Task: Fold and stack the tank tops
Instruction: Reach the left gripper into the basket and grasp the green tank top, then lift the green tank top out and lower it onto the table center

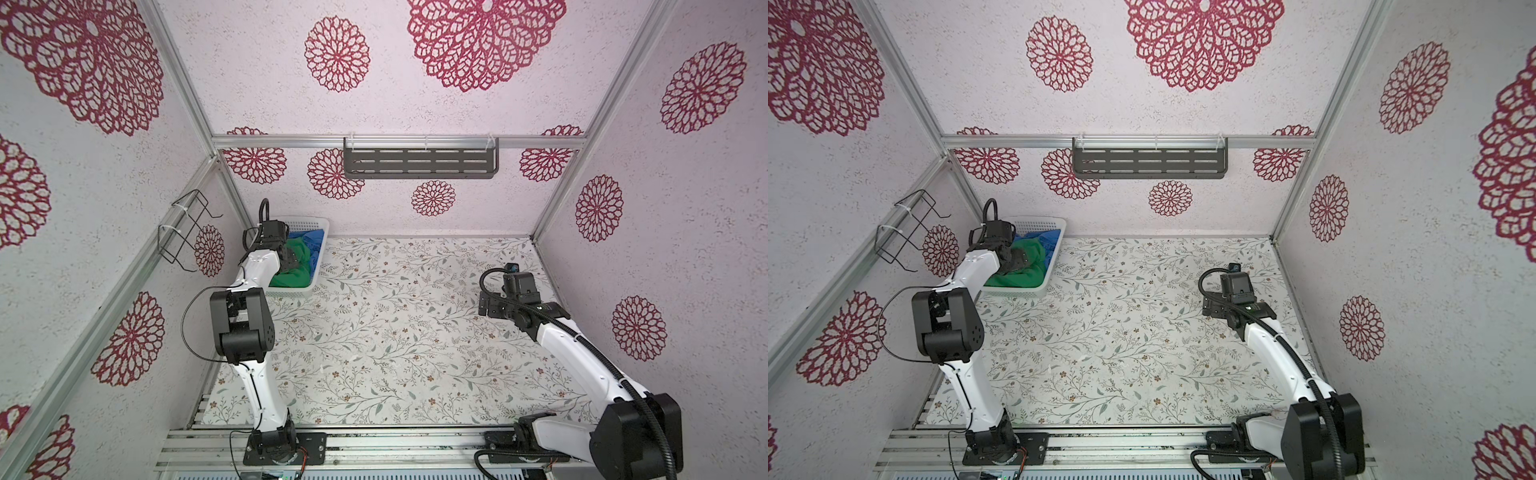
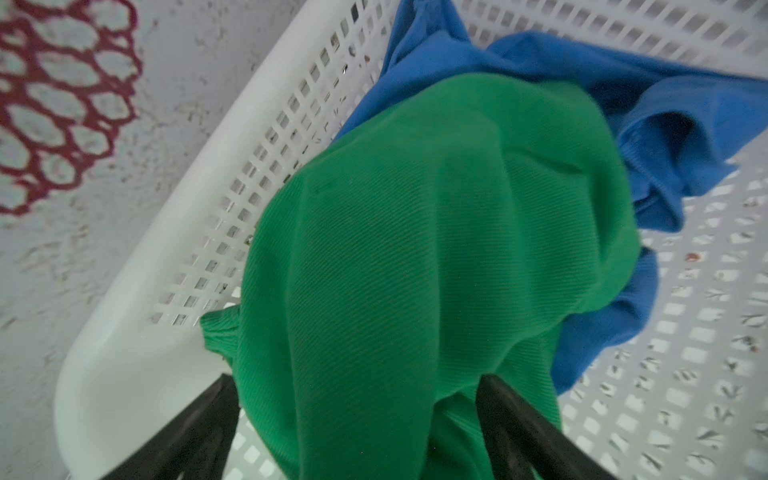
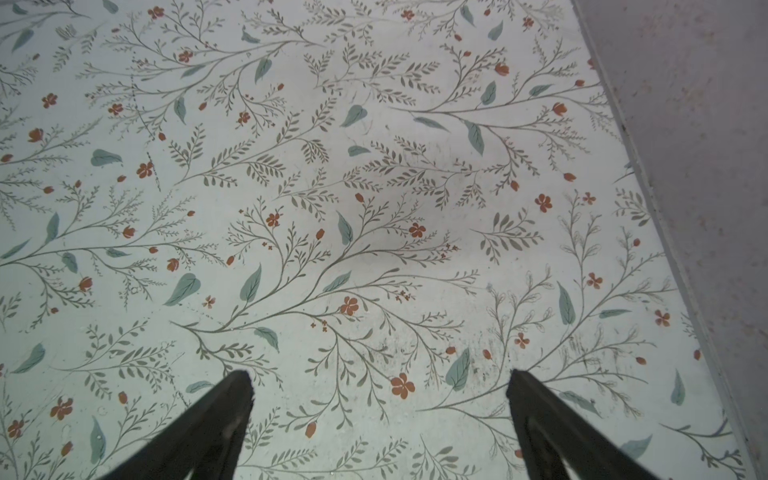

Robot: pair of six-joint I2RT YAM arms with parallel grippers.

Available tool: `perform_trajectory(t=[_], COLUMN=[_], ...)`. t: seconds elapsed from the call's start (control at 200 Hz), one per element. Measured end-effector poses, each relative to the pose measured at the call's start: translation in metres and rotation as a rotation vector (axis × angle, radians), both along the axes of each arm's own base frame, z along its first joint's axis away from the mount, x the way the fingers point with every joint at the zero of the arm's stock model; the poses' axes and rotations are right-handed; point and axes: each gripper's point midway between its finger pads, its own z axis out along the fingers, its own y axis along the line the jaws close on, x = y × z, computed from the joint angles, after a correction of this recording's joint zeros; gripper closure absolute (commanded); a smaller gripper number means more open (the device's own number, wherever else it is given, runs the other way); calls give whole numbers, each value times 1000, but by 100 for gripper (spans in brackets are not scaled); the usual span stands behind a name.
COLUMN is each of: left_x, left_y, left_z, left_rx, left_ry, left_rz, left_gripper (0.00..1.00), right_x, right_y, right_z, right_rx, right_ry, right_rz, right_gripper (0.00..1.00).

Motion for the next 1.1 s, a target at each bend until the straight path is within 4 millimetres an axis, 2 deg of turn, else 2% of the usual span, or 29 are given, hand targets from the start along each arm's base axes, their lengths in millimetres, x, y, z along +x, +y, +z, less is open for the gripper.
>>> perform_trajectory(t=[0.155, 0.23, 0.295, 0.415, 0.48, 0.55, 0.611, 0.681, 0.756, 0.826, 0.866, 0.936, 0.996, 1.051, 1.101], left_x=[-6, -6, -6, -7, -10, -15, -21, -32, -46, -60, -69, -86, -100, -112, -125], left_y=[2, 1, 1, 1, -4, -10, -21, -44, -82, -120, -141, -179, -207, -231, -252], left_z=[-15, -16, -16, -14, -2, 28, 69, 124, 184, 231, 251, 271, 276, 270, 256], left_rx=[-42, -56, -58, -56, -60, -49, -30, -13, -10, -20, -33, -71, -112, -155, -200], left_ry=[26, 22, 23, 26, 17, -21, -86, -178, -288, -380, -419, -455, -456, -439, -409], left_rz=[21, 25, 23, 13, -5, -28, -60, -117, -209, -301, -352, -450, -521, -580, -628], left_gripper=[58, 82, 99, 100, 100, 100, 100, 100, 100, 100, 100, 100, 100, 100, 100], right_x=[-2, -2, -1, 3, 9, 18, 24, 31, 37, 48, 56, 68, 72, 70, 66], right_y=[5, 7, 8, 10, 15, 22, 29, 39, 49, 58, 63, 72, 79, 85, 88], right_z=[-16, -22, -28, -35, -34, -28, -20, -8, 2, 8, 7, 0, -15, -29, -42], right_rx=[7, 11, 10, 19, 37, 65, 94, 137, 177, 205, 216, 238, 268, 300, 325], right_ry=[69, 95, 113, 149, 160, 152, 138, 113, 98, 95, 102, 122, 156, 194, 228], right_rz=[15, 17, 17, 8, 10, 15, 30, 57, 89, 116, 130, 148, 159, 162, 159], right_gripper=[1, 1, 1, 1, 1, 1, 1, 1, 1, 1, 1, 1, 1, 1, 1])
